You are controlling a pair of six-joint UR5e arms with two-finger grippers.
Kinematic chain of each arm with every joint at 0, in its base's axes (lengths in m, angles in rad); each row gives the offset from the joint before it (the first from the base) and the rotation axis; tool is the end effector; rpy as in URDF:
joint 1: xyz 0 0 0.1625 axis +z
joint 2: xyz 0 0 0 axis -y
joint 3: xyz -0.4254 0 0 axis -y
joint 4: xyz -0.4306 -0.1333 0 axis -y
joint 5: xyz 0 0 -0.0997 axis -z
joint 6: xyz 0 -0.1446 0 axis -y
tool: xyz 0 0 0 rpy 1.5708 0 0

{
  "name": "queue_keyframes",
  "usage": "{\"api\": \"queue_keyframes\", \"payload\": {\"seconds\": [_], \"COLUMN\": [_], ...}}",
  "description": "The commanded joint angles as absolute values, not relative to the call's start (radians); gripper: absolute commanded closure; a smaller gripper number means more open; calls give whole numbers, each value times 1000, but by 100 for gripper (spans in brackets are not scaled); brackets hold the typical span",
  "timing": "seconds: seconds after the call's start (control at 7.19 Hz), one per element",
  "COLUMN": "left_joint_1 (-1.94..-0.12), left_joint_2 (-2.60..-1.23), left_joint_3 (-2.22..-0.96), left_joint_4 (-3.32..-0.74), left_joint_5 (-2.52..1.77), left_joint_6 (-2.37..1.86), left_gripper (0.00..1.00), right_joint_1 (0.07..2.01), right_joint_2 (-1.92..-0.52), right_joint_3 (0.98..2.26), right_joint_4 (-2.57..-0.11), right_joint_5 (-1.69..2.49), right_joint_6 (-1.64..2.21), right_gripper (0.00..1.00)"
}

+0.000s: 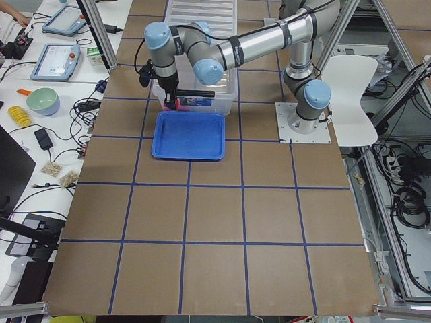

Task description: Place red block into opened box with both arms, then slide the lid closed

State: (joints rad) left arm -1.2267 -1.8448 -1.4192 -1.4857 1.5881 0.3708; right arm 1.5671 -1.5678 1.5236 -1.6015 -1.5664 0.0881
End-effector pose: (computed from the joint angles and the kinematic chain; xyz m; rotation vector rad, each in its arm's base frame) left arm 0.0917 -0.6435 0.3713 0.0424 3.1375 0.0643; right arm 0.1319 -0.5422 0.4702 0.1434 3.1286 -0.1170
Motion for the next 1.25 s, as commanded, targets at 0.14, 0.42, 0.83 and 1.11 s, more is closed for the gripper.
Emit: {"api": "queue_keyframes", "payload": {"seconds": [0.14, 0.42, 0.83, 1.11], "left_joint_1": [-1447, -1560, -1580, -1582], "left_joint_2": [-1805, -1822, -1848, -1876], "left_joint_3": [-1423, -1477, -1622, -1724], "left_joint_4": [-1534, -1520, -1364, -1236], "left_joint_5": [1580, 1562, 1560, 1559], "left_joint_6": [85, -55, -51, -45], "left_gripper": [100, 100, 100, 100], "right_joint_1": [1563, 1565, 1563, 1560], "right_joint_2": [-1569, -1565, -1549, -1548], "right_joint_3": [1520, 1526, 1514, 1513], "right_joint_4": [-1604, -1618, -1611, -1609], "right_joint_5": [-1568, -1571, -1572, -1577], "right_joint_6": [81, 80, 28, 23], "right_gripper": [0, 0, 0, 0]}}
